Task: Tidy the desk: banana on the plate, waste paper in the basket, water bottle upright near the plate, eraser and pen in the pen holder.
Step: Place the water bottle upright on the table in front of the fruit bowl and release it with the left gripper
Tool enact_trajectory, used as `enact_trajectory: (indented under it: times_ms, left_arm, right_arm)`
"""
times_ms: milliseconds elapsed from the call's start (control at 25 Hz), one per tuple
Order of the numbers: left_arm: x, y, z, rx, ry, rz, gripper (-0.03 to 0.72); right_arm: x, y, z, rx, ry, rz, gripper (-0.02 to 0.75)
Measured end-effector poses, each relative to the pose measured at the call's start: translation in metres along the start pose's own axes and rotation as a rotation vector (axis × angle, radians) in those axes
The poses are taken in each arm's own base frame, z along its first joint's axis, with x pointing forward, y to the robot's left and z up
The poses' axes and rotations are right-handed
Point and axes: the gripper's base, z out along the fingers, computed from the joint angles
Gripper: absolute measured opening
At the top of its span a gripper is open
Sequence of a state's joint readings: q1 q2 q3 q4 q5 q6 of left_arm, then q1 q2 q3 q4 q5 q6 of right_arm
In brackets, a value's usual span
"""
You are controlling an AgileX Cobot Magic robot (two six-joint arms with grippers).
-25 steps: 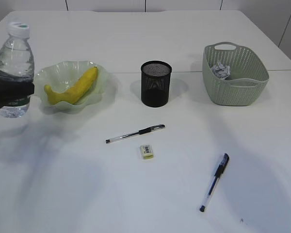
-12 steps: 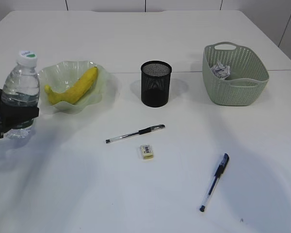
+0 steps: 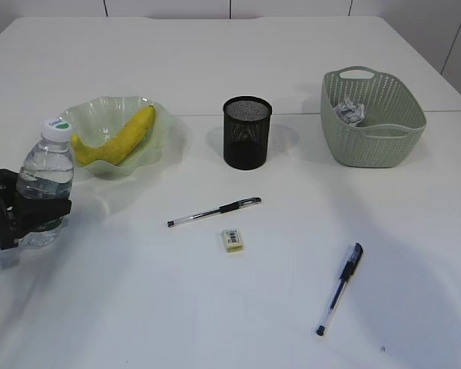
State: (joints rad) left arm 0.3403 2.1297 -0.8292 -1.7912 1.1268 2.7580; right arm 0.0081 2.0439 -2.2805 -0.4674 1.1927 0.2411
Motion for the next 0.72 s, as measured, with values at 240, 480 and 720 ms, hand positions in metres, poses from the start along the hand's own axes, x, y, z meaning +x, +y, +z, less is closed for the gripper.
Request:
enact_trajectory:
  times_ms: [240, 480, 720]
  left_arm:
    - [0.009, 0.000, 0.005, 0.015, -0.053, -0.017, 0.384]
    - [0.019, 0.001, 0.011, 0.031, -0.120, -0.062, 0.384]
    - [0.027, 0.003, 0.015, 0.024, -0.133, -0.094, 0.384]
  right_arm:
    - [0.000, 0.000, 0.000, -0.001, -0.004, 0.000, 0.587]
    - [-0.001, 0.000, 0.000, -0.002, -0.007, 0.001, 0.587]
    - [-0.001, 0.000, 0.000, -0.001, -0.009, 0.002, 0.586]
